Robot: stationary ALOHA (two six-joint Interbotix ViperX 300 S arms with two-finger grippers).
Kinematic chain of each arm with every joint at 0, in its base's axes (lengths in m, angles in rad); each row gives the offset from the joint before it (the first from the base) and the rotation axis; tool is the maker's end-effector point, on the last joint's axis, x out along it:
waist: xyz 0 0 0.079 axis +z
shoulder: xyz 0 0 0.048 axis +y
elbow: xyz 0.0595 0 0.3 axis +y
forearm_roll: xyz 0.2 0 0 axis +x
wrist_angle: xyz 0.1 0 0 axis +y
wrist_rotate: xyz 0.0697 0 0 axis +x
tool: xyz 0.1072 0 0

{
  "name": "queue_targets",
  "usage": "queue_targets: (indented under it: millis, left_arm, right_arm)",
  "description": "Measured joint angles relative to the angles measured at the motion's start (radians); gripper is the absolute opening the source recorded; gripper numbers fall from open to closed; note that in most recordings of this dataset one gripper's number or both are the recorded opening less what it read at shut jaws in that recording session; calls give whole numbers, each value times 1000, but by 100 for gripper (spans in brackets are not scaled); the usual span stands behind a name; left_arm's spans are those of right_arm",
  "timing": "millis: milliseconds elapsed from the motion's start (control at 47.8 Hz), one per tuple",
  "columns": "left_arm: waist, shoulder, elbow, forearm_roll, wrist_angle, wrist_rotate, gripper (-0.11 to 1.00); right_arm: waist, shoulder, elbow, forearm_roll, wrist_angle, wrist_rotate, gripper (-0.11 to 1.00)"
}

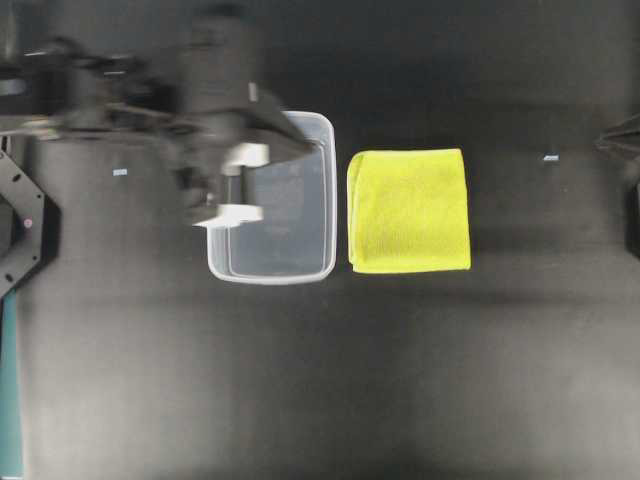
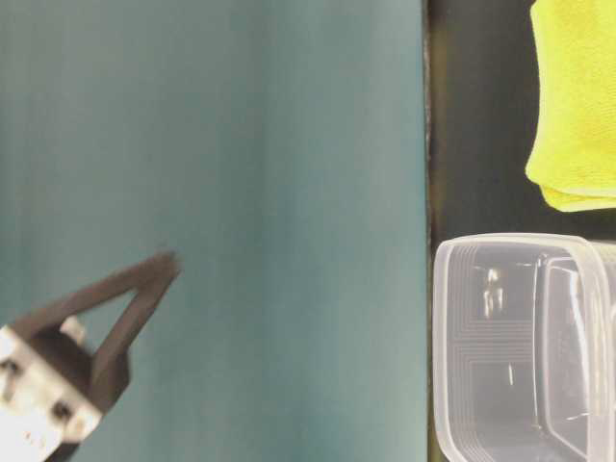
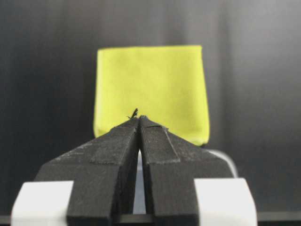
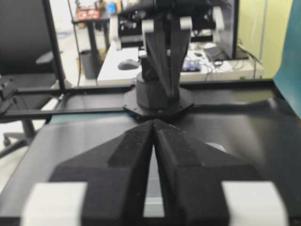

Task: Place the yellow towel into the container with the left arm.
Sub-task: 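Move the left gripper over the yellow towel beside the container, then lower the left gripper and pinch the yellow towel's edge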

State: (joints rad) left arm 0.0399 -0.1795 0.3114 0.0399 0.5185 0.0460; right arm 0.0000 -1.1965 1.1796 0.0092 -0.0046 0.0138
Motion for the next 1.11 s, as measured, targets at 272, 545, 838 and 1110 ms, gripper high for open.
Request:
queue_targets:
  millis: [272,545,838,1110]
  left_arm:
    - [8,239,-267,0,224,12,14]
    - [17,388,-382,0,261,14,86]
    - [17,586,-411,0,259,29,90]
    - [18,726,-453,2,232,58,90]
  right_arm:
    - [-2,-26,0,8,18,51,76]
    - [-5,-66,0,9,18,84,81]
    - [-6,-106,0,11,20,92,81]
    - [-8,-112,-2,11,18,95,81]
